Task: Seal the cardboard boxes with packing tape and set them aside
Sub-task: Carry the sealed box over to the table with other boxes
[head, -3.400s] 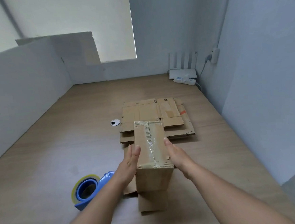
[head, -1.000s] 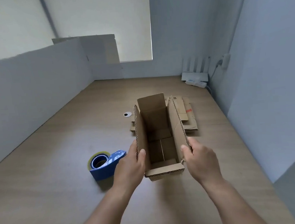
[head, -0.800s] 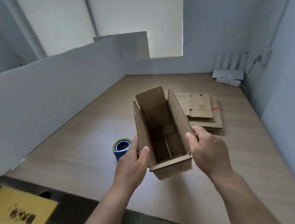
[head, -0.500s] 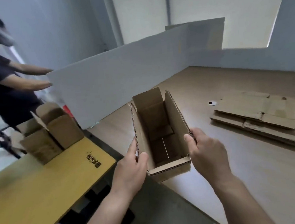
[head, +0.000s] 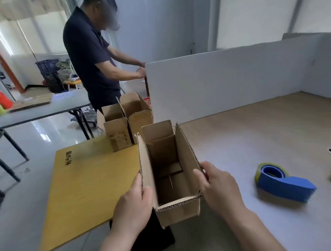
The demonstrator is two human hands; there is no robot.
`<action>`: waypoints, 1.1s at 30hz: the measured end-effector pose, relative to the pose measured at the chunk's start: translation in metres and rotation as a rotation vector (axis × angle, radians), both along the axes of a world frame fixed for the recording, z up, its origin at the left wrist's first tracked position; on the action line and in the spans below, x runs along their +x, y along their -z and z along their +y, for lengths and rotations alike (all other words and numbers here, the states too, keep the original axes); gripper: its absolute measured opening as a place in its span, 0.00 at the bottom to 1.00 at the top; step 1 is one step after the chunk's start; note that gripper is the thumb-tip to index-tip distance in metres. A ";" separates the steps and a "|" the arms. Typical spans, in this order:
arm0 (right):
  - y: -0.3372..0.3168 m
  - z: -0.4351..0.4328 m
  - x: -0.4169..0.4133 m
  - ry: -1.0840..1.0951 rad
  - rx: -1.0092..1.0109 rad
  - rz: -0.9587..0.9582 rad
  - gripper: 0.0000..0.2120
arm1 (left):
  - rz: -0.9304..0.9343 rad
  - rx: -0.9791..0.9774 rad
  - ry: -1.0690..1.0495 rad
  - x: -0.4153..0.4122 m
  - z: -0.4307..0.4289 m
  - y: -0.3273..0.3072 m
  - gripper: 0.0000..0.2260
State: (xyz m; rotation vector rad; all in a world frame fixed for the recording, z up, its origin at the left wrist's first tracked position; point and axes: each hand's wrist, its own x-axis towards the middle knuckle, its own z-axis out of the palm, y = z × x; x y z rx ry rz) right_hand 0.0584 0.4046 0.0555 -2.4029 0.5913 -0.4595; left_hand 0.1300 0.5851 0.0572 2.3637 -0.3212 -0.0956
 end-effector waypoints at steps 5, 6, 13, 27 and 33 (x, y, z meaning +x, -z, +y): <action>-0.001 0.049 0.088 -0.179 0.013 0.032 0.14 | 0.003 0.020 -0.156 0.072 0.060 0.013 0.20; 0.001 0.061 0.109 -0.208 0.017 0.043 0.16 | 0.004 0.025 -0.181 0.086 0.072 0.015 0.21; 0.027 0.155 0.244 -0.323 -0.019 0.229 0.18 | 0.037 0.184 -0.331 0.188 0.163 0.034 0.22; 0.039 0.184 0.389 -0.333 -0.014 0.111 0.21 | -0.028 0.389 -0.357 0.339 0.202 0.069 0.21; 0.017 0.123 0.458 -0.094 -0.154 -0.138 0.18 | 0.003 0.441 -0.352 0.415 0.188 0.067 0.20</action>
